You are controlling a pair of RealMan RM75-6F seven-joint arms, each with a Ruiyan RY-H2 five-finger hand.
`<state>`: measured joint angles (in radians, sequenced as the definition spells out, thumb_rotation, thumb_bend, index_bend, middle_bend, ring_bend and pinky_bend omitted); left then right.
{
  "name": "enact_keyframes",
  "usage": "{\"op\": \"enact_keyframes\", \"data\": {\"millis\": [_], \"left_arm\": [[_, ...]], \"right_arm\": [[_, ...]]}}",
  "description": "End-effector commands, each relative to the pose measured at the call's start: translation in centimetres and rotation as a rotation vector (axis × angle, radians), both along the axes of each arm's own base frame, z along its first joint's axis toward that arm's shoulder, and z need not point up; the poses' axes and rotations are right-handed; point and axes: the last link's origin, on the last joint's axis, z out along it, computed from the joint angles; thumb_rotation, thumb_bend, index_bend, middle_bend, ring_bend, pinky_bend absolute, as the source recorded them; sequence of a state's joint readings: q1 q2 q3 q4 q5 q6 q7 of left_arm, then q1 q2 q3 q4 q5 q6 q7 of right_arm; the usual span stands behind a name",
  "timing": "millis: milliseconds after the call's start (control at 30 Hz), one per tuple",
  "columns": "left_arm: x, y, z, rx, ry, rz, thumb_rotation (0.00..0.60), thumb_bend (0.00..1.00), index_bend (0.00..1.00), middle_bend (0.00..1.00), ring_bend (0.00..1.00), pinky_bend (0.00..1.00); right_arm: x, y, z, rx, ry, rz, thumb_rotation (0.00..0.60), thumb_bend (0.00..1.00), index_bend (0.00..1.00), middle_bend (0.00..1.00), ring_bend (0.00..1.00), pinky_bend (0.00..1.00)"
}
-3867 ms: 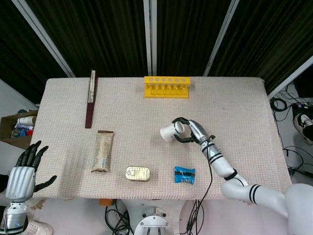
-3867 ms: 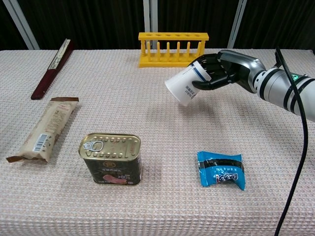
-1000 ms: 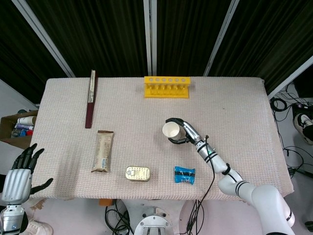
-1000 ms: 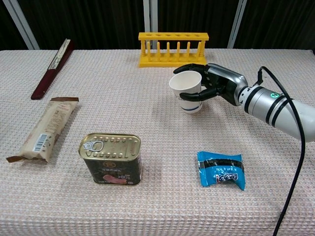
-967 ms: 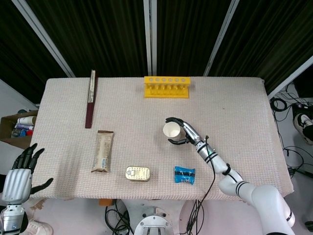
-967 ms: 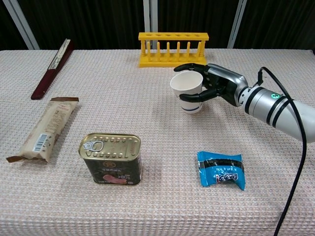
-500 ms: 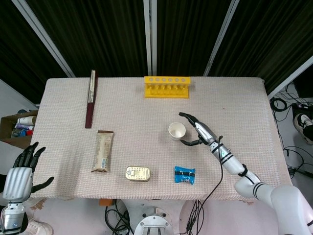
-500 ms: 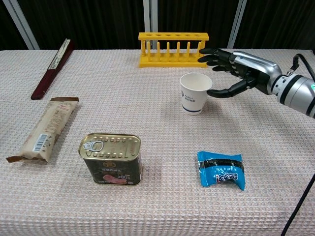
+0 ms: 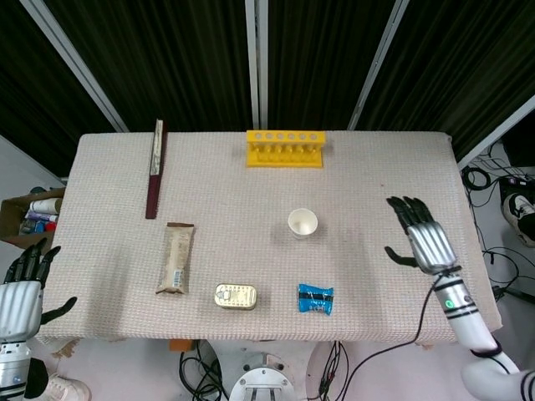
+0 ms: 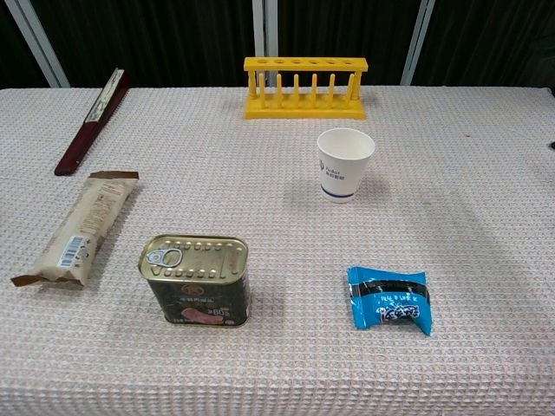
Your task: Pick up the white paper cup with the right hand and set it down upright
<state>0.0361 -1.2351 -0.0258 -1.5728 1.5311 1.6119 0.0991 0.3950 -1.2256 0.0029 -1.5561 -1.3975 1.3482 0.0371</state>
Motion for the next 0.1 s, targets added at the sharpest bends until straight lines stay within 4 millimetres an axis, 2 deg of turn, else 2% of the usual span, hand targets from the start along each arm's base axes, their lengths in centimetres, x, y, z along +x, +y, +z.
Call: {"op": "enact_keyframes", "data": {"millis": [33, 100], "left_arm": [[0.09, -0.07, 0.02, -0.004, -0.006, 0.005, 0.6, 0.06, 0.14, 0.02, 0.06, 0.16], [0.25, -0.13, -0.04, -0.007, -0.017, 0.002, 0.6, 0.06, 0.14, 0.02, 0.06, 0.16]], "right_arm": [[-3.12, 5.43, 3.28, -0.077, -0.036, -0.122, 0.6, 0.21, 0.0, 0.07, 0.0, 0.0], [-3.54, 6.41, 3.35, -0.08, -0.053, -0.127, 0.6, 0.21, 0.0, 0.06, 0.0, 0.0]]}}
